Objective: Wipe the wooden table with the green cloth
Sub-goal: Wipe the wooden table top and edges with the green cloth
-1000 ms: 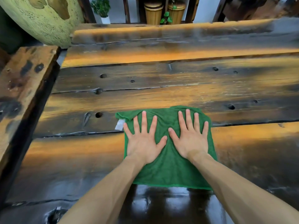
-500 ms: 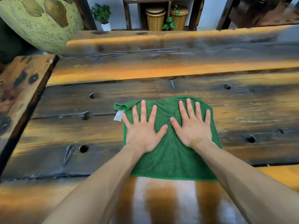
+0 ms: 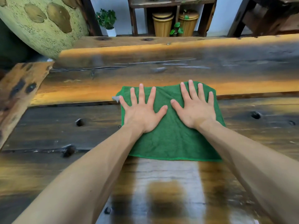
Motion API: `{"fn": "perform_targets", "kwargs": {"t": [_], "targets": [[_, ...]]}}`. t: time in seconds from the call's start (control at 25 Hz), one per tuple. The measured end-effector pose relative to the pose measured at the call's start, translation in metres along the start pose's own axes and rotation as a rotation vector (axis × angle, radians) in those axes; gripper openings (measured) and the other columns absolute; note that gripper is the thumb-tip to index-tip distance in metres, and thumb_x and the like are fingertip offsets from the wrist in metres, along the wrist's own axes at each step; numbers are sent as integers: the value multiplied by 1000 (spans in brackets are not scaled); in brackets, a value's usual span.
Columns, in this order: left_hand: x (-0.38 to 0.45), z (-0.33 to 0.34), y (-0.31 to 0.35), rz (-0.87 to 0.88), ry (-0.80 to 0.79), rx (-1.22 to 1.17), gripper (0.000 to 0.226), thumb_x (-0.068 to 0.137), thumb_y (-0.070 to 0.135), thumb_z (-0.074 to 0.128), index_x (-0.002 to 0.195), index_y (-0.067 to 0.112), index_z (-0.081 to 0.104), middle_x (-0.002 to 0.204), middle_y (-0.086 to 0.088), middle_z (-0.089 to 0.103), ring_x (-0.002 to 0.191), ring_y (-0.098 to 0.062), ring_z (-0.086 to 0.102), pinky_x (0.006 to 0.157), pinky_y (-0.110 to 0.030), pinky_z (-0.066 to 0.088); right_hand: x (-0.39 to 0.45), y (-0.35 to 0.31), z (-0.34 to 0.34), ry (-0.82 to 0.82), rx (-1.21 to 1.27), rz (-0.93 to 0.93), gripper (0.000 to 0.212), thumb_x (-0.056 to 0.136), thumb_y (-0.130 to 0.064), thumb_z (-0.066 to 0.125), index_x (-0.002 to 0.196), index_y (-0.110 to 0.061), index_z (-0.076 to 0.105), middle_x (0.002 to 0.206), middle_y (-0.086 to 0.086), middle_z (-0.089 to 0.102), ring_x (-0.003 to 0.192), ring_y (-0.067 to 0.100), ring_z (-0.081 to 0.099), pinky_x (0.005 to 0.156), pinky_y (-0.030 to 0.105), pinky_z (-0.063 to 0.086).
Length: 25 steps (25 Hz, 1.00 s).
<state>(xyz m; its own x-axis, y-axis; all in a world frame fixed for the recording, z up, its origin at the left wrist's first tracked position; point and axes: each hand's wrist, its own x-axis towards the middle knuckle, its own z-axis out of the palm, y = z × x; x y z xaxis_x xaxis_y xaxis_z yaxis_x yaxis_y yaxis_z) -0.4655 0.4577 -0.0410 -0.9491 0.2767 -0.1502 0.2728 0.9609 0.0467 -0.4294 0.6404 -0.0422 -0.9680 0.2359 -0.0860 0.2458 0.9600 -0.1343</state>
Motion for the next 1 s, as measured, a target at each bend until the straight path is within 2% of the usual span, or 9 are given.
{"fn": "perform_targets", "kwargs": {"t": [0.4, 0.6, 1.0], "targets": [[146, -23, -2, -62, -3, -17, 81, 89, 83, 11, 157, 45, -12, 166, 0, -22, 152, -33, -19, 112, -72, -13, 149, -1, -12, -21, -9, -14, 78, 91, -75, 12, 156, -39, -11, 165, -8, -19, 151, 24, -18, 119, 58, -6], [210, -33, 1, -60, 29, -18, 81, 88, 83, 11, 158, 45, -5, 168, 0, -17, 153, -34, -15, 113, -72, -10, 218, 4, -19, -5, -27, -23, 80, 89, -77, 11, 157, -39, -7, 166, -7, -13, 153, 24, -12, 119, 59, -3], [301, -47, 14, -93, 31, -45, 79, 89, 82, 14, 158, 47, -2, 169, 1, -14, 154, -34, -14, 113, -72, -12, 308, 13, -28, -32, -20, -11, 81, 89, -77, 15, 157, -39, -7, 166, -6, -13, 152, 25, -13, 119, 60, -5]]}}
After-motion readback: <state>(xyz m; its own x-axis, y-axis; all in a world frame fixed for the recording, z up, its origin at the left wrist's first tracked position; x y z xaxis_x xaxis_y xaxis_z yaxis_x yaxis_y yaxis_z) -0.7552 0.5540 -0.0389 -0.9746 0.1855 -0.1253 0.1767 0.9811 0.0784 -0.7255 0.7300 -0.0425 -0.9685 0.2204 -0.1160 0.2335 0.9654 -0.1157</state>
